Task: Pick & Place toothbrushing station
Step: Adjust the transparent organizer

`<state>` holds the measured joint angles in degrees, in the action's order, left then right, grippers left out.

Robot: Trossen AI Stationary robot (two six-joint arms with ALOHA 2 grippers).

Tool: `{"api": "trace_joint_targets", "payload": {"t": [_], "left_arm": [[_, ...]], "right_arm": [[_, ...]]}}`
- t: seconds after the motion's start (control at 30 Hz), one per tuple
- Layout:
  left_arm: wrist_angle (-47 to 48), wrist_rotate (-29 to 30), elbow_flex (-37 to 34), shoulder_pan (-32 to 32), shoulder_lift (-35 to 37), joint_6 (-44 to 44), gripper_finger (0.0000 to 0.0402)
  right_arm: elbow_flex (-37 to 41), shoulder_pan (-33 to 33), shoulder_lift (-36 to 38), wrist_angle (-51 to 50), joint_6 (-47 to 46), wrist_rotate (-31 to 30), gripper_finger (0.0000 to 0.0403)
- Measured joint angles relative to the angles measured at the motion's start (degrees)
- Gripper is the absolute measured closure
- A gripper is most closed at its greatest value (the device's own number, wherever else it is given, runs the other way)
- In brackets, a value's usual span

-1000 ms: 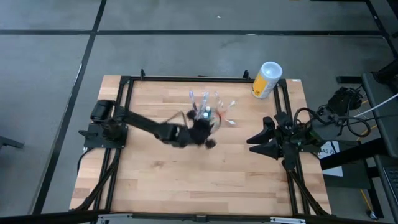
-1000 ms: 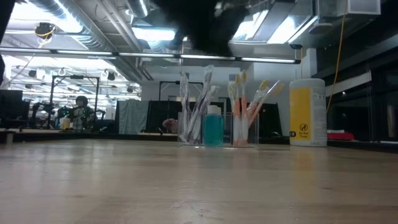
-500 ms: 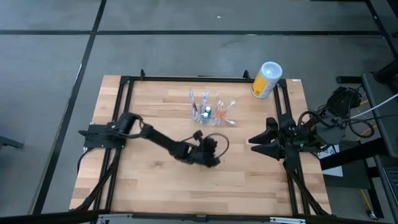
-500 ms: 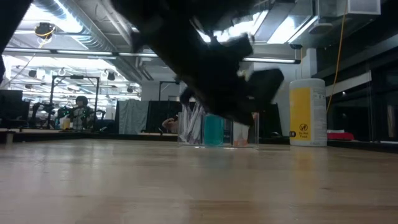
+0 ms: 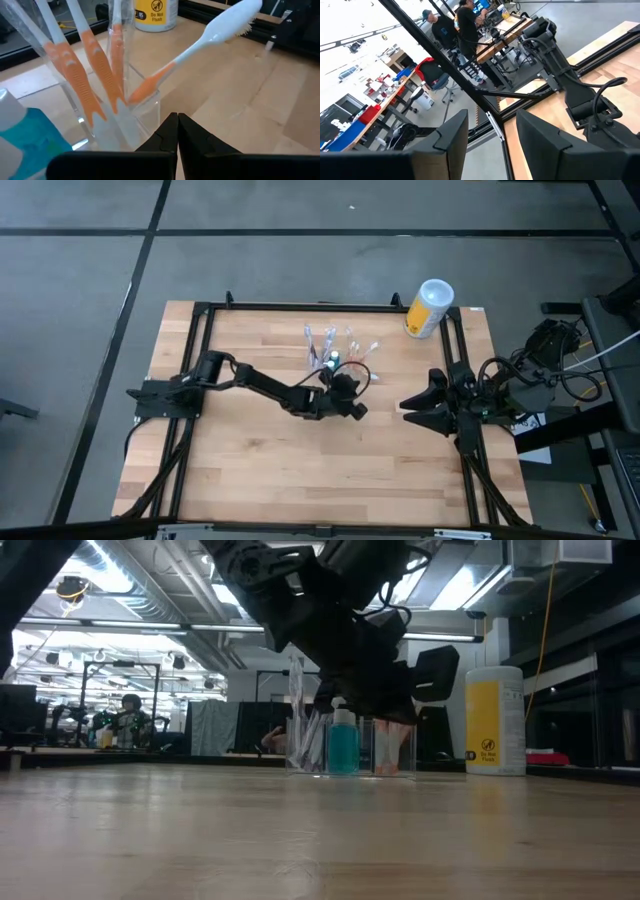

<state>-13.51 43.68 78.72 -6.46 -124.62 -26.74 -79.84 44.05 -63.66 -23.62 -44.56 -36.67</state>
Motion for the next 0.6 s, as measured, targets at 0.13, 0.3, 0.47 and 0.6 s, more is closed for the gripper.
{"api": "trace_joint_targets", "payload": {"t": [0.13,0.3,0.47,0.6], "left_arm": [[0.00,-0.48,0.00,0.51,0.00,0.07,0.0400],[-0.03,-1.36,-0.02,1.37,0.00,0.09,0.0400],[-0.12,-1.45,-0.02,1.88,0.00,0.10,0.0399],[-1.75,-1.42,-0.04,1.91,-0.02,1.55,0.0400]], "right_arm": [[0.01,0.00,0.04,0.00,0.00,-0.60,0.0234],[0.00,0.00,0.04,0.00,-0.24,-1.49,0.0234],[0.01,0.00,0.07,0.00,-1.05,-1.49,0.0234],[-0.01,0.00,0.07,0.00,-1.11,-1.49,0.0234]]}}
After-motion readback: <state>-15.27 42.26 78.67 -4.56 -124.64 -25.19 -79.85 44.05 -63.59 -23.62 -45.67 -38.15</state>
